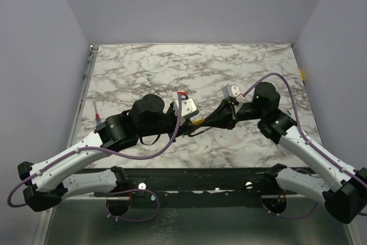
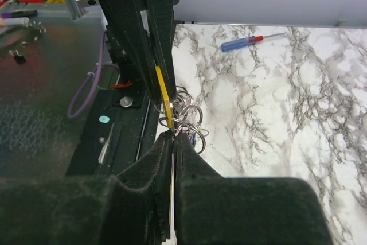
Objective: Put the keys on the keyring
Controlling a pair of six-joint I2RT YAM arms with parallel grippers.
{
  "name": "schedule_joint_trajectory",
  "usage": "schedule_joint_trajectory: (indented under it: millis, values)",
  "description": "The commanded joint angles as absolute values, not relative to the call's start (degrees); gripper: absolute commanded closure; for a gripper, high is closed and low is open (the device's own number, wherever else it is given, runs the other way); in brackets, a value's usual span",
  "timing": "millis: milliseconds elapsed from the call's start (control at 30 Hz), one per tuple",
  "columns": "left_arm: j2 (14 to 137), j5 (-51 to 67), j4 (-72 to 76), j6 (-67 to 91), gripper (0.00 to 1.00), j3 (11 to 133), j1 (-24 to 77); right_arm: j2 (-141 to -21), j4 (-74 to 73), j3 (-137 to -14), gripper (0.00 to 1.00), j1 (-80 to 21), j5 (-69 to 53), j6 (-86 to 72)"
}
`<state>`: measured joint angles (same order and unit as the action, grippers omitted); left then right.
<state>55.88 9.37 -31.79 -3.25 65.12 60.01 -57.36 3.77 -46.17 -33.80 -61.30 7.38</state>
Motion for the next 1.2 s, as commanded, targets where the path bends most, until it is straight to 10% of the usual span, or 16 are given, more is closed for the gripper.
schedule_joint_trajectory:
  millis: [0,267,600,1167]
  values:
    - [53.87,6.03,-26.27,-1.1,1.0,64.86,59.78,-58.31,0.65,-47.72,0.96,-34.19,-61.63,7.73]
    - [50.64,1.46,-25.66,3.54,0.94,60.49,59.66,-57.0,-7.43,-50.92,0.99,-34.19,-58.27,7.97]
    - [49.77,-4.15,-25.51,4.17,0.24,58.87,59.58,-61.59,-25.15,-59.71,0.99,-34.19,-54.11,5.06]
    - [58.49,6.74,-11.29,-1.42,0.36,54.68,59.76,-66.67,-38.37,-66.71,0.99,-34.14,-52.17,3.18]
